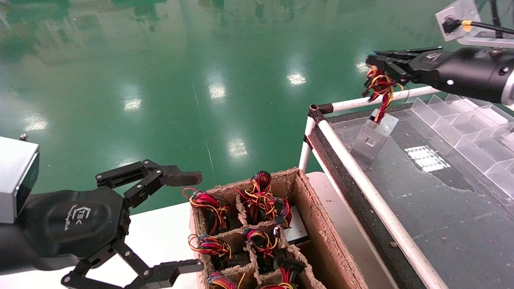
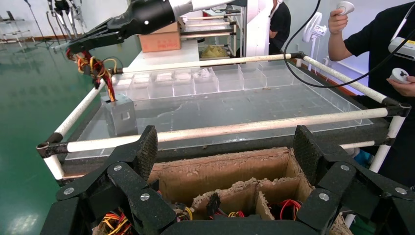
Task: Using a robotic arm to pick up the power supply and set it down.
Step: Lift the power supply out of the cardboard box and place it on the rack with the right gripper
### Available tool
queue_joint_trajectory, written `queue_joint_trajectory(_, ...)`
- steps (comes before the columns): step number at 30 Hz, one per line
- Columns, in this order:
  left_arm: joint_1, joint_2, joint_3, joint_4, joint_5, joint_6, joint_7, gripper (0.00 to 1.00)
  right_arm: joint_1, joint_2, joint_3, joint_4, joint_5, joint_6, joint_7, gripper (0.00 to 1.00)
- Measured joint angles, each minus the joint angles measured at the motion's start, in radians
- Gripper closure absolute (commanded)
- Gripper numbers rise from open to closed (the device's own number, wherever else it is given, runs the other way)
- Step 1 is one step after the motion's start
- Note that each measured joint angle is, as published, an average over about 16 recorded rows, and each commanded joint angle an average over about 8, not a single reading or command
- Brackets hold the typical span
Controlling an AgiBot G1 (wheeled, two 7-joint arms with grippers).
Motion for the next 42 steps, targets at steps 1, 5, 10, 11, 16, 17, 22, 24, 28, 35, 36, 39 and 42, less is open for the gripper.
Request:
queue_joint_trajectory(1, 0.0, 0.0, 0.0, 0.0, 0.0, 0.0, 0.0, 0.0, 0.001, -0.006, -0.001, 0.0, -0.001, 0.003, -0.001, 1.0)
queue_joint_trajectory(5, 0.0, 0.0, 0.0, 0.0, 0.0, 0.0, 0.0, 0.0, 0.005, -0.031, -0.003, -0.003, -0.004, 0.02, -0.005, 1.0)
queue_joint_trajectory(10, 0.0, 0.0, 0.0, 0.0, 0.0, 0.0, 0.0, 0.0, 0.008, -0.064, -0.005, -0.009, -0.007, 0.054, -0.007, 1.0)
queue_joint_trajectory(11, 0.0, 0.0, 0.0, 0.0, 0.0, 0.0, 0.0, 0.0, 0.009, -0.07, -0.005, -0.01, -0.008, 0.062, -0.007, 1.0)
queue_joint_trajectory(16, 0.0, 0.0, 0.001, 0.0, 0.0, 0.0, 0.0, 0.0, 0.009, -0.104, -0.006, -0.016, -0.009, 0.102, -0.005, 1.0)
queue_joint_trajectory(17, 0.0, 0.0, 0.001, 0.0, 0.0, 0.0, 0.0, 0.0, 0.009, -0.111, -0.006, -0.017, -0.009, 0.11, -0.005, 1.0)
queue_joint_trajectory(22, 0.0, 0.0, 0.001, 0.0, -0.001, 0.0, 0.0, 0.0, 0.008, -0.146, -0.004, -0.022, -0.007, 0.159, 0.0, 1.0)
queue_joint_trajectory(24, 0.0, 0.0, 0.001, 0.0, -0.001, 0.0, 0.0, 0.0, 0.007, -0.16, -0.003, -0.024, -0.005, 0.181, 0.002, 1.0)
queue_joint_trajectory(28, 0.0, 0.0, 0.001, 0.0, -0.001, 0.0, 0.001, 0.0, 0.006, -0.185, 0.001, -0.028, 0.001, 0.227, 0.008, 1.0)
queue_joint_trajectory(35, 0.0, -0.001, 0.001, 0.0, -0.001, -0.001, 0.001, 0.0, 0.006, -0.22, 0.01, -0.029, 0.014, 0.303, 0.017, 1.0)
queue_joint_trajectory(36, 0.0, -0.001, 0.001, 0.0, -0.001, -0.001, 0.001, 0.0, 0.006, -0.224, 0.011, -0.029, 0.016, 0.312, 0.018, 1.0)
queue_joint_trajectory(39, 0.0, -0.001, 0.002, 0.0, -0.001, -0.001, 0.001, 0.0, 0.006, -0.233, 0.014, -0.027, 0.02, 0.332, 0.02, 1.0)
queue_joint_trajectory(42, 0.0, -0.001, 0.002, 0.0, -0.001, -0.001, 0.001, 0.0, 0.007, -0.24, 0.015, -0.025, 0.022, 0.346, 0.02, 1.0)
